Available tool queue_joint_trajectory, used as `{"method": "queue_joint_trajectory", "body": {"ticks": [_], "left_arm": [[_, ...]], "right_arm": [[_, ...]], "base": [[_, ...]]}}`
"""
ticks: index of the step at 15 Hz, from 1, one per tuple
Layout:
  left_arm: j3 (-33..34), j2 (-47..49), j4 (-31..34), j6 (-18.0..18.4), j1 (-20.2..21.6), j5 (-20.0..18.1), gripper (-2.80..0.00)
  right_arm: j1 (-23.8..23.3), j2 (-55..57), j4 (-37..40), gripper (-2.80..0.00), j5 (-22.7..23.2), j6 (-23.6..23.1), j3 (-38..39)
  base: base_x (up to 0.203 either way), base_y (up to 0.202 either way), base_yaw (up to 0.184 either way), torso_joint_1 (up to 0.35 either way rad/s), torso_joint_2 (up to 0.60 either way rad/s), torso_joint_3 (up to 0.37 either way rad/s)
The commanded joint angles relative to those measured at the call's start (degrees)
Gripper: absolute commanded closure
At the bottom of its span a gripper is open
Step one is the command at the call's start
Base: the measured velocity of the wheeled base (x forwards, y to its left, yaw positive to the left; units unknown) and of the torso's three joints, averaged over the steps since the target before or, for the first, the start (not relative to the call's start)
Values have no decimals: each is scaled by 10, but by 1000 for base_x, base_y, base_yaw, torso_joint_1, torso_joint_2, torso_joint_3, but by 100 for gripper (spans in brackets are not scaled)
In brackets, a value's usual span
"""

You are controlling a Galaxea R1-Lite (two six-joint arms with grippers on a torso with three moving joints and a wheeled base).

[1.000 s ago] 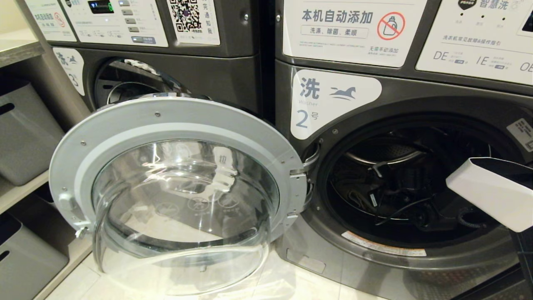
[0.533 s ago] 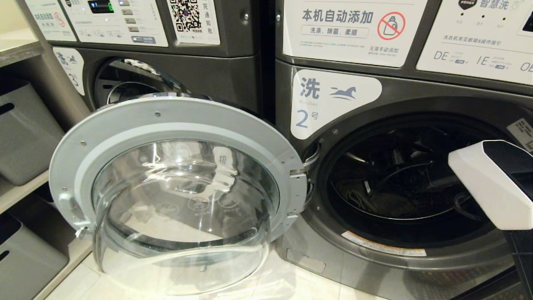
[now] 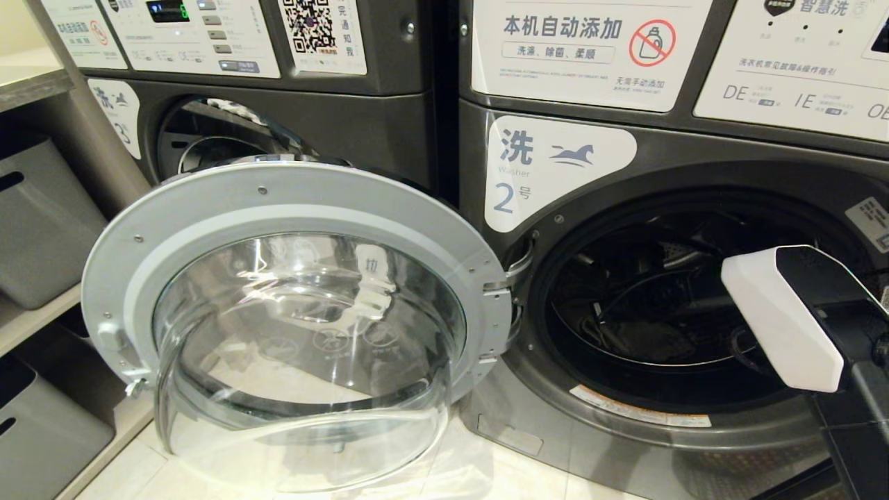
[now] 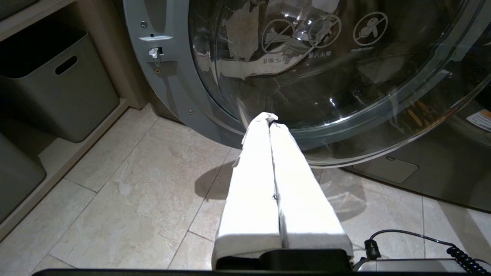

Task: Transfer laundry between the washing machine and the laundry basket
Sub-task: Pick a cloth and place it into the basket

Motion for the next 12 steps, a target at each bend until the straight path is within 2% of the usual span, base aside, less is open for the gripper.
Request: {"method": "queue_joint_trajectory", "body": {"ticks": [1,7,12], "left_arm": [[0,0,0,0,0,0,0],[0,0,0,0,0,0,0],[0,0,0,0,0,0,0]], "right_arm": [[3,25,0,-280,-3,-2,-36],[3,27,-1,-280,0,-2,-37],[4,70,-47,-280,2,-4,-38]], "base": [[0,0,0,0,0,0],[0,0,0,0,0,0],[0,0,0,0,0,0]]}}
